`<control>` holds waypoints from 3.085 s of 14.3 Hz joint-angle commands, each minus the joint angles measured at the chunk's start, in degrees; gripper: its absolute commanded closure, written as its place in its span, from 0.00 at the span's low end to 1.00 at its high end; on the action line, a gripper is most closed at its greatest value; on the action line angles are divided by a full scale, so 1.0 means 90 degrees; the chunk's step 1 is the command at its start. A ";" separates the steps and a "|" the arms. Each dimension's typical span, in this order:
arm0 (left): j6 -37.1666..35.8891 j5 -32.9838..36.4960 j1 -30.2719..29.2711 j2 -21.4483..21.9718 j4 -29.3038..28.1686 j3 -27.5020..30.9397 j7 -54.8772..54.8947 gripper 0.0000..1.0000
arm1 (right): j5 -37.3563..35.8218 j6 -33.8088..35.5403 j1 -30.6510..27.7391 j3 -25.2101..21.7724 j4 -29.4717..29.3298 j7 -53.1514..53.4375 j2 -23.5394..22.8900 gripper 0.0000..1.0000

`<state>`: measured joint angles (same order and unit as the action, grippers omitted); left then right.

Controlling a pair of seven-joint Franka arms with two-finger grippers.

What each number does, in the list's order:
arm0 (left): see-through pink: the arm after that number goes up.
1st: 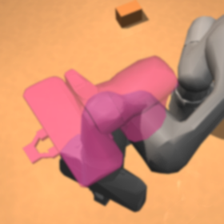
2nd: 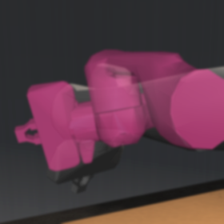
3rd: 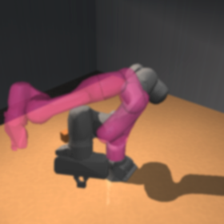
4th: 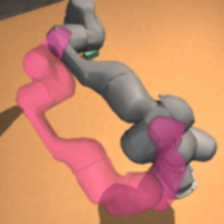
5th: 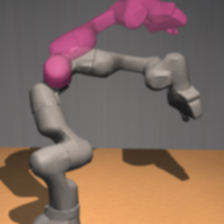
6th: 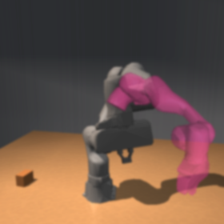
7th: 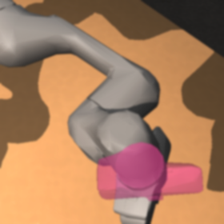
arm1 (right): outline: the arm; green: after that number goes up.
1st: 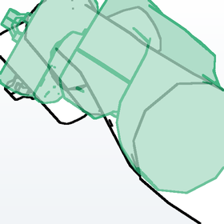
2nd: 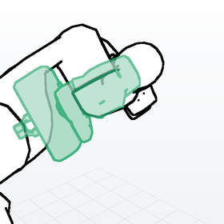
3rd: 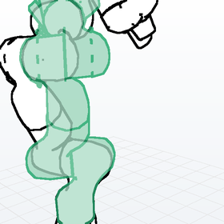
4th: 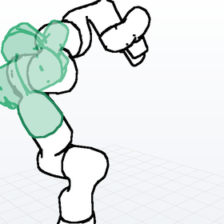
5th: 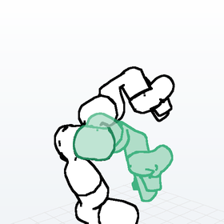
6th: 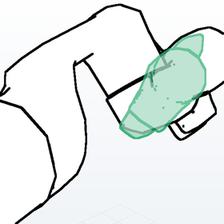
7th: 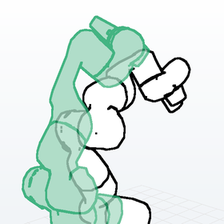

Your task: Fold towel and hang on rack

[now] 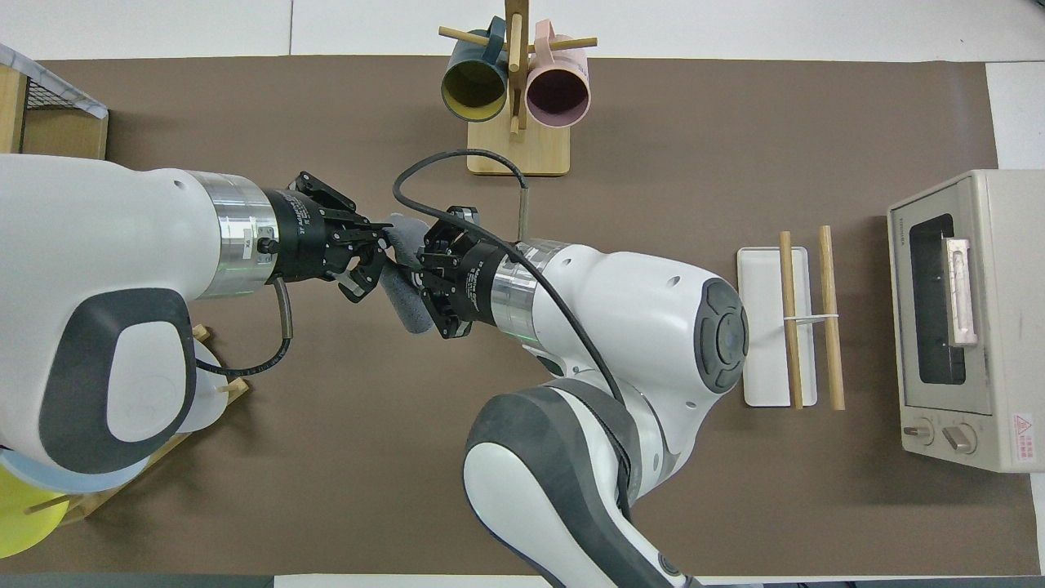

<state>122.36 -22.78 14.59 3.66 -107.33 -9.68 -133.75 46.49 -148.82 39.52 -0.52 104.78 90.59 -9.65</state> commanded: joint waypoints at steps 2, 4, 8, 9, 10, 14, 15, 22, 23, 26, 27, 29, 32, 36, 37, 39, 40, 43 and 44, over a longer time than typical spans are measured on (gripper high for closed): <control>0.0125 -0.0007 0.0117 0.0297 -0.0389 0.0070 0.0435 0.00 | -0.0135 0.0947 -0.0250 -0.0030 -0.0119 -0.1984 -0.0002 1.00; 0.0116 -0.0007 0.0088 0.0297 -0.0389 0.0080 0.0670 0.00 | -0.0952 0.1512 -0.0357 -0.0030 -0.0128 -0.3028 0.0027 1.00; 0.0096 -0.0017 -0.0126 0.0316 -0.0447 0.0099 0.1751 0.00 | -0.2292 0.2910 -0.0777 -0.0040 -0.0353 -0.5333 0.0076 1.00; 0.0067 -0.0017 -0.0195 0.0317 -0.0457 0.0099 0.2229 0.00 | -0.2536 0.3086 -0.0855 -0.0040 -0.0363 -0.5754 0.0076 1.00; 0.0057 -0.0017 -0.0302 0.0317 -0.0476 0.0099 0.2736 0.00 | -0.2838 0.3272 -0.0924 -0.0040 -0.0373 -0.6145 0.0086 1.00; -0.0196 -0.0017 -0.0936 0.0317 -0.0496 0.0099 0.5273 0.00 | -0.4030 0.4141 -0.1157 -0.0040 -0.0470 -0.7970 0.0261 1.00; -0.0294 -0.0007 -0.1102 0.0317 -0.0496 0.0099 0.5996 0.00 | -0.4216 0.4307 -0.1275 -0.0030 -0.0470 -0.8468 0.0319 1.00; -0.0850 0.0800 -0.1875 0.0229 -0.0282 0.0119 1.0773 0.00 | -0.4492 0.5372 -0.2749 -0.0030 -0.0266 -0.9870 0.0876 1.00; -0.1025 0.1025 -0.1885 0.0180 -0.0117 0.0129 1.1301 0.00 | -0.4492 0.5460 -0.2905 -0.0040 -0.0246 -0.9860 0.0915 1.00; -0.1845 0.1806 -0.1875 -0.0093 0.0566 0.0139 1.2805 0.00 | -0.4589 0.5578 -0.3471 -0.0040 -0.0246 -1.0170 0.0906 1.00; -0.2118 0.2041 -0.1865 -0.0200 0.0820 0.0139 1.3197 0.00 | -0.4773 0.5598 -0.3657 -0.0040 -0.0246 -1.0559 0.0906 1.00; -0.2646 0.2461 -0.1846 -0.0386 0.1279 0.0139 1.3852 0.00 | -0.4941 0.5598 -0.3940 -0.0040 -0.0226 -1.1127 0.0916 1.00; -0.3524 0.2863 -0.1768 -0.0591 0.1816 0.0129 1.4507 0.00 | -0.5388 0.5569 -0.4147 -0.0040 -0.0187 -1.1490 0.0916 1.00; -0.3674 0.2747 -0.1787 -0.0466 0.1508 0.0119 1.4509 0.00 | -0.5946 0.5520 -0.4166 -0.0040 -0.0139 -1.1881 0.0926 1.00; -0.3615 0.2747 -0.1797 -0.0358 0.1351 0.0119 1.4471 0.00 | -0.5976 0.5520 -0.4224 -0.0040 -0.0071 -1.1891 0.0964 1.00; -0.3469 0.2553 -0.1836 -0.0328 0.1252 0.0119 1.4460 0.00 | -0.6228 0.5481 -0.4245 -0.0040 0.0076 -1.2066 0.1033 1.00; -0.3381 0.2435 -0.1846 -0.0328 0.1261 0.0119 1.4460 0.00 | -0.6327 0.5452 -0.4254 -0.0040 0.0076 -1.2144 0.1033 1.00; -0.3146 0.2385 -0.1817 -0.0338 0.1310 0.0129 1.4460 0.00 | -0.6347 0.5355 -0.4362 -0.0040 0.0388 -1.2194 0.1169 1.00; -0.3194 0.2385 -0.1797 -0.0318 0.1301 0.0129 1.4460 0.00 | -0.6347 0.5286 -0.4439 -0.0040 0.0486 -1.2300 0.1218 1.00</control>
<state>92.79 -0.39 -1.81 -0.45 -94.60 -8.74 -3.94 -9.48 -99.20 1.23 -1.53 105.31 -17.85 -1.32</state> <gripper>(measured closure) 0.000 0.978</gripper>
